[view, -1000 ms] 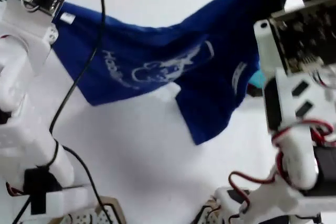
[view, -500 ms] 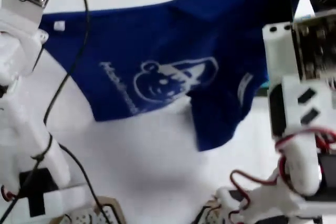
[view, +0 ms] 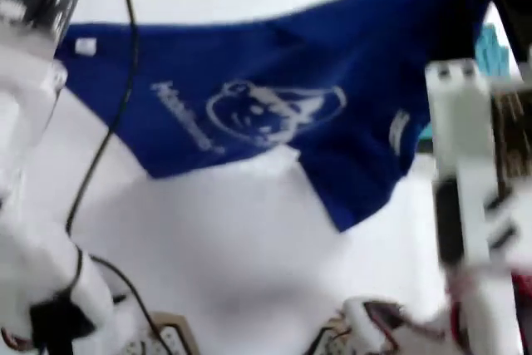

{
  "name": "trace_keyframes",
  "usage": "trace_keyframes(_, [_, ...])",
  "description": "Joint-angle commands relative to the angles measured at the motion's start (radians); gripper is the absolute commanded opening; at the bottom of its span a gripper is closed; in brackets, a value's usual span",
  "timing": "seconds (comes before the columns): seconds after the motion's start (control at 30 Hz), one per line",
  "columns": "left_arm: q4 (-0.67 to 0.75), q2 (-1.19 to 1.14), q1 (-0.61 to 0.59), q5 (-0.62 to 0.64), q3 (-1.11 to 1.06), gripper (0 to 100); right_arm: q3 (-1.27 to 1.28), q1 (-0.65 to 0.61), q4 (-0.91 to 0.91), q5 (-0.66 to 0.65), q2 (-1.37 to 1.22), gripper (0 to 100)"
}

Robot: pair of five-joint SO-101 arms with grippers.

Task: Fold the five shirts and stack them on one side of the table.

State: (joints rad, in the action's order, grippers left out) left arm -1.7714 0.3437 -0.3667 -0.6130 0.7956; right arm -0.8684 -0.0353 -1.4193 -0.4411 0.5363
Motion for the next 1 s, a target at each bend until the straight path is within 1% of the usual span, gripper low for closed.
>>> trace_keyframes(0.0, [-0.014,0.109,-0.014,0.005,-0.001,3,-0.029,0.010,-0.033,0.009,0.091,1.9])
trace_keyframes(0.17, [-0.014,0.195,-0.014,0.006,-0.001,3,-0.021,0.010,-0.039,0.009,0.165,1.9])
trace_keyframes(0.43, [-0.014,0.229,-0.014,0.005,-0.001,3,-0.015,0.010,-0.036,0.015,0.163,1.9])
trace_keyframes(0.53, [-0.012,0.189,-0.009,0.005,-0.074,3,0.066,0.001,0.004,0.017,0.108,1.9])
trace_keyframes(0.6, [0.000,0.147,-0.009,0.005,-0.160,3,0.135,-0.030,0.038,0.017,0.059,1.9])
trace_keyframes(0.77, [0.127,0.046,-0.008,0.005,-0.371,3,0.322,-0.094,0.139,0.017,-0.071,1.9])
trace_keyframes(0.97, [0.367,-0.092,0.008,0.005,-0.518,3,0.539,-0.099,0.334,0.017,-0.259,1.9])
